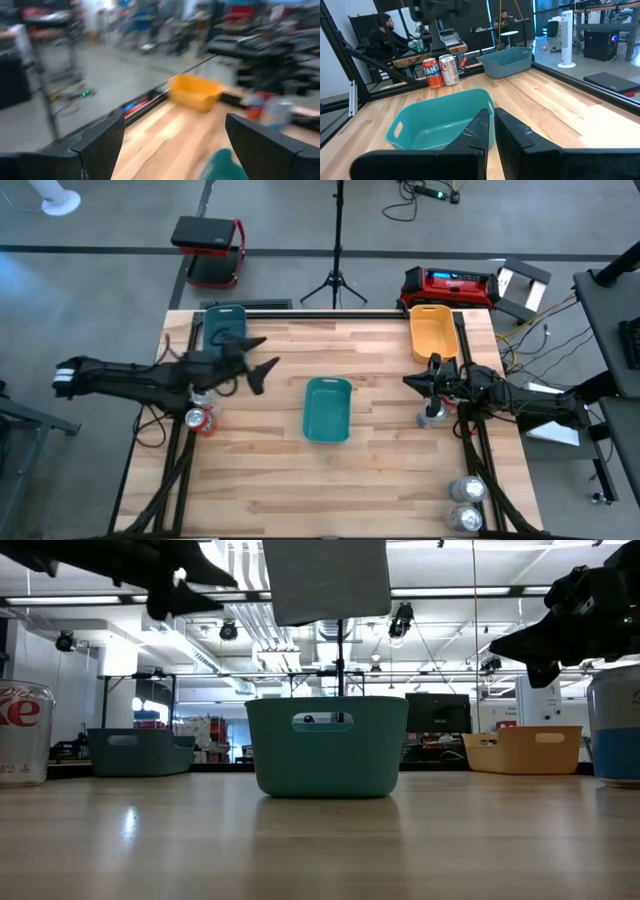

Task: Sort soda cans
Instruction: Move the blue bin beside the green bin

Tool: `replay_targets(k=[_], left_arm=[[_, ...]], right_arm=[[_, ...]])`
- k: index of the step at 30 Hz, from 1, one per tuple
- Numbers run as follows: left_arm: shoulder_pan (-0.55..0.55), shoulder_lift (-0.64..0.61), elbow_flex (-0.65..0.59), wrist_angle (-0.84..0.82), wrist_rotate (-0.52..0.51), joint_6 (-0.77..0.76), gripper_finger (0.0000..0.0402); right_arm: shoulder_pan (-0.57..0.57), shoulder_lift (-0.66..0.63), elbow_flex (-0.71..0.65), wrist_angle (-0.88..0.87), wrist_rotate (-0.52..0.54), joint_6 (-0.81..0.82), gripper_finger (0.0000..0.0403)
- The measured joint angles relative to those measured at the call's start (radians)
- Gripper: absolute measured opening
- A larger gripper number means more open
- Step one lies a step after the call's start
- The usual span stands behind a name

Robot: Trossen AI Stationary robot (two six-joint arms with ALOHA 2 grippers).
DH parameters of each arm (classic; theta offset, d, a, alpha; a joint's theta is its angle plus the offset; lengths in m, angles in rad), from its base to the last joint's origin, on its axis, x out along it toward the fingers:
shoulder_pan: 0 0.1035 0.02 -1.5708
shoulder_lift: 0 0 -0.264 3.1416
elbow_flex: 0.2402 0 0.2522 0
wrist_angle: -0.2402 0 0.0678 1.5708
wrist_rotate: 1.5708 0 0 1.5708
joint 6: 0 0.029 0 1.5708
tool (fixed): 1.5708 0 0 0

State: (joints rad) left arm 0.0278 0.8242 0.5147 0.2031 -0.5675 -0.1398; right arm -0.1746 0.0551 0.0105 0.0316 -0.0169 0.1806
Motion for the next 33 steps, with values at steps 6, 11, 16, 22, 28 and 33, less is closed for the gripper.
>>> replay_targets(k=[6, 11, 16, 22, 28, 33], left_arm=[[0.133, 0.147, 0.122, -0.277, -0.08, -0.118, 0.0329], [0.243, 0.263, 0.328, -0.663, 0.009, -0.226, 0.0329], [0.321, 0.412, 0.459, -0.937, 0.129, -0.236, 0.0329], [0.42, 0.579, 0.513, -1.057, 0.161, -0.225, 0.0329], [0.559, 0.694, 0.63, -1.21, 0.16, -0.172, 0.0329], [0.646, 0.753, 0.733, -1.289, 0.168, -0.152, 0.0329]], right_arm=[[0.0, 0.0, 0.0, 0.0, 0.0, 0.0, 0.0022], [0.0, 0.0, 0.0, 0.0, 0.0, 0.0, 0.0023], [0.0, 0.0, 0.0, 0.0, 0.0, 0.0, 0.0023], [0.0, 0.0, 0.0, 0.0, 0.0, 0.0, 0.0023], [0.0, 0.0, 0.0, 0.0, 0.0, 0.0, 0.0022], [0.0, 0.0, 0.0, 0.0, 0.0, 0.0, 0.0022]])
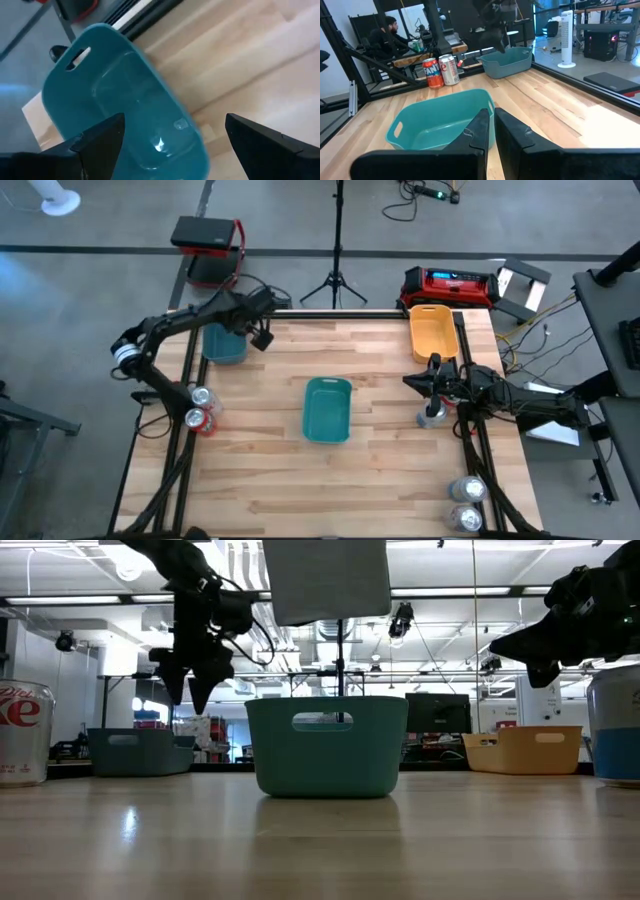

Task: Sort soda cans
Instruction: Move the blue bin beside the green bin

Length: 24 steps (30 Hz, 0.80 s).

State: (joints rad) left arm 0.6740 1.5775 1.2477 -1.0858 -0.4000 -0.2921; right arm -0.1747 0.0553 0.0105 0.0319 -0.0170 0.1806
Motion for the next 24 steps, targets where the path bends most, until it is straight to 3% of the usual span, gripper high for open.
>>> replay_targets(k=[7, 11, 17, 24], left_arm=[[0.016, 0.046, 0.051, -0.098, 0.048, 0.032, 0.0329], [0.01, 0.006, 0.028, -0.127, 0.079, 0.018, 0.0329], [-0.005, -0.113, -0.169, -0.097, 0.091, 0.054, 0.0329], [0.019, -0.195, -0.415, 0.163, 0.168, 0.128, 0.0328]], right_arm=[[0.0, 0.0, 0.0, 0.0, 0.0, 0.0, 0.0023], [0.0, 0.0, 0.0, 0.0, 0.0, 0.0, 0.0023], [0.0, 0.0, 0.0, 0.0, 0.0, 0.0, 0.0022], [0.0, 0.0, 0.0, -0.001, 0.0, 0.0, 0.0023]])
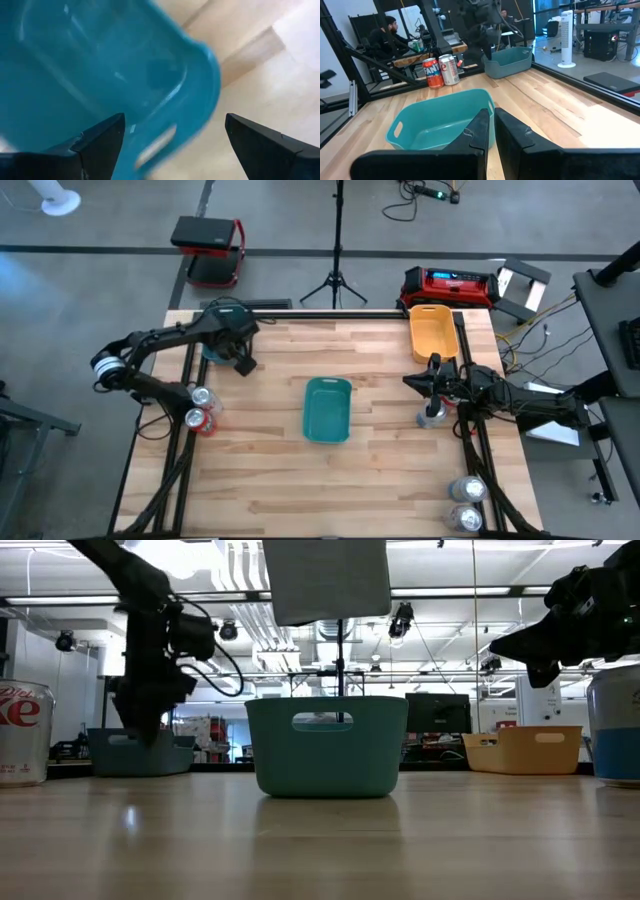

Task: Sort soda cans
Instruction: Move the blue bin beside the green bin

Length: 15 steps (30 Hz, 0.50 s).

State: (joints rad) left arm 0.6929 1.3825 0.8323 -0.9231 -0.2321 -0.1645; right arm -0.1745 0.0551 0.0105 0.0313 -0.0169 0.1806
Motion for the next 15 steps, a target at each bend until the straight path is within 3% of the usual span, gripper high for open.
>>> replay_targets(k=[4, 7, 15], left_arm=[[-0.001, 0.022, -0.057, 0.1, 0.008, 0.01, 0.0308], [-0.001, 0.066, -0.062, 0.111, 0.008, 0.022, 0.0268], [-0.028, 0.206, 0.049, 0.172, 0.009, 0.099, 0.0073]], right_arm=[[0.0, 0.0, 0.0, 0.0, 0.0, 0.0, 0.0023], [0.0, 0.0, 0.0, 0.0, 0.0, 0.0, 0.0022], [0.0, 0.0, 0.0, 0.0, 0.0, 0.0, 0.0023]])
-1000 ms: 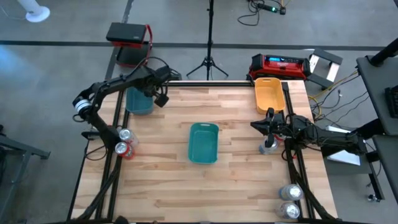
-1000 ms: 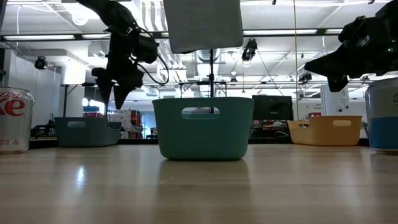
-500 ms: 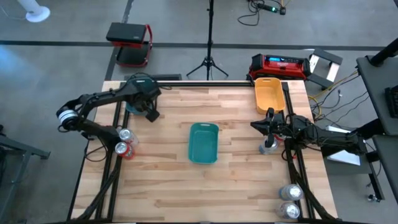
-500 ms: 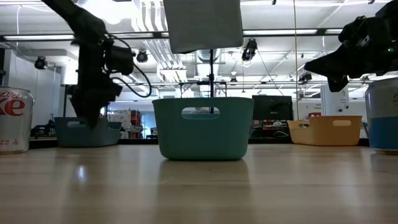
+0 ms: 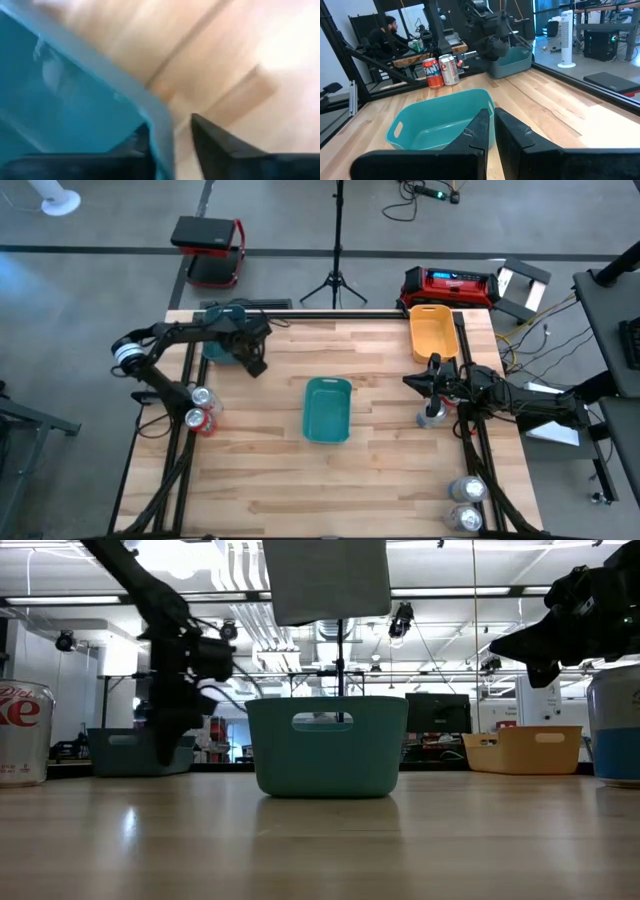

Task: Sort soda cans
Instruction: Move the blue bin beside the green bin

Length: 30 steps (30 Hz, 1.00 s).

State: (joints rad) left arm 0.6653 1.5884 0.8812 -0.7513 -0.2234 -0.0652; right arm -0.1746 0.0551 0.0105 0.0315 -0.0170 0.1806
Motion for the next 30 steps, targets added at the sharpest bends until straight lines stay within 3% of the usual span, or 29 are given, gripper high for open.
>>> replay_targets(k=[3, 7, 14, 24, 30], left_arm=[[-0.03, 0.063, 0.086, 0.011, 0.037, -0.007, 0.0014], [-0.101, 0.123, 0.192, 0.009, 0.138, -0.029, 0.0019], [-0.27, 0.081, 0.263, -0.123, 0.158, -0.137, 0.0003], [-0.541, -0.078, 0.162, -0.141, 0.183, -0.424, 0.0], [-0.726, -0.157, 0.085, -0.052, 0.129, -0.731, 0.0]], right_arm=[[0.0, 0.0, 0.0, 0.0, 0.0, 0.0, 0.0023], [0.0, 0.0, 0.0, 0.0, 0.0, 0.0, 0.0022], [0.0, 0.0, 0.0, 0.0, 0.0, 0.0, 0.0022], [0.0, 0.0, 0.0, 0.0, 0.0, 0.0, 0.0022], [0.0, 0.0, 0.0, 0.012, -0.014, 0.063, 0.0023]])
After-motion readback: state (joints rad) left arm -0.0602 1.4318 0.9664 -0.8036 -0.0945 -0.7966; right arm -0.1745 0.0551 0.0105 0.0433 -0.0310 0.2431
